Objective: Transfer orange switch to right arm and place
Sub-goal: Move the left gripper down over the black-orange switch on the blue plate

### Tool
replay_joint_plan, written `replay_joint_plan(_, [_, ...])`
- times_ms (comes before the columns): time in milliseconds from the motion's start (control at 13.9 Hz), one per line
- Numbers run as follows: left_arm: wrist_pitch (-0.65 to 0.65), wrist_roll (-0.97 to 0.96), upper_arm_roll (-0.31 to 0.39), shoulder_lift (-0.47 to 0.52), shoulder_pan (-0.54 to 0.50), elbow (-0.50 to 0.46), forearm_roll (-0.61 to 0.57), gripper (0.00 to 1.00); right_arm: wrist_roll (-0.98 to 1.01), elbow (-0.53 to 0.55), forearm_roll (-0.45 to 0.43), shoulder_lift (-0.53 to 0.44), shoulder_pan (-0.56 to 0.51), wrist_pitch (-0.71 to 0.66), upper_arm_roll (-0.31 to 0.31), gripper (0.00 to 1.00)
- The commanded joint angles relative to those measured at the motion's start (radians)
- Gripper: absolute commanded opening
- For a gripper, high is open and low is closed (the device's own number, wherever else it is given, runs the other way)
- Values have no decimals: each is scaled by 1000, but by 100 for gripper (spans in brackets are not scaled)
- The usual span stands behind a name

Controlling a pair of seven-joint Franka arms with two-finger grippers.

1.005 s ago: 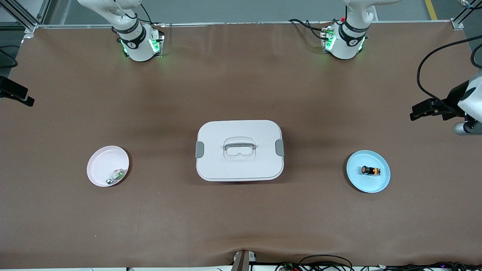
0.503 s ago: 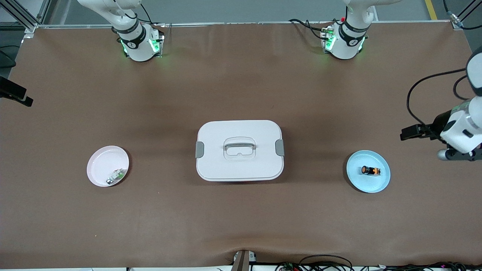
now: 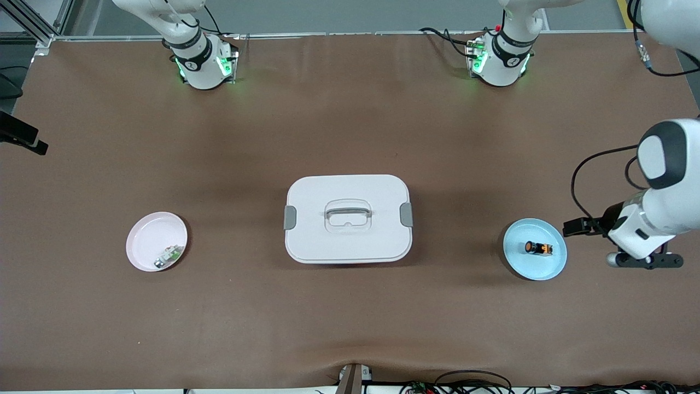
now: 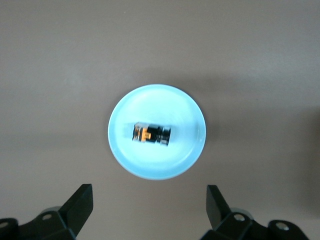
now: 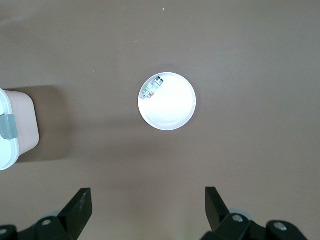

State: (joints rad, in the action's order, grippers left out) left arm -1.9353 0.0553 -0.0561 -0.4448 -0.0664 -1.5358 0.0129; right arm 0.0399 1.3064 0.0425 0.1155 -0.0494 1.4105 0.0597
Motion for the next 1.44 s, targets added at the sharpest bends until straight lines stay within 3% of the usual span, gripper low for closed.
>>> replay_joint_plan(0, [-31, 72, -2, -61, 2, 14, -24, 100, -12, 4, 16, -4, -21, 5, -14, 100])
replay_joint_plan(503, [-94, 135, -5, -170, -13, 3, -83, 100, -11, 4, 16, -4, -23, 8, -14, 100])
replay_joint_plan(1364, [-169, 133, -34, -249, -26, 3, 13, 100, -12, 2, 14, -4, -23, 8, -14, 100])
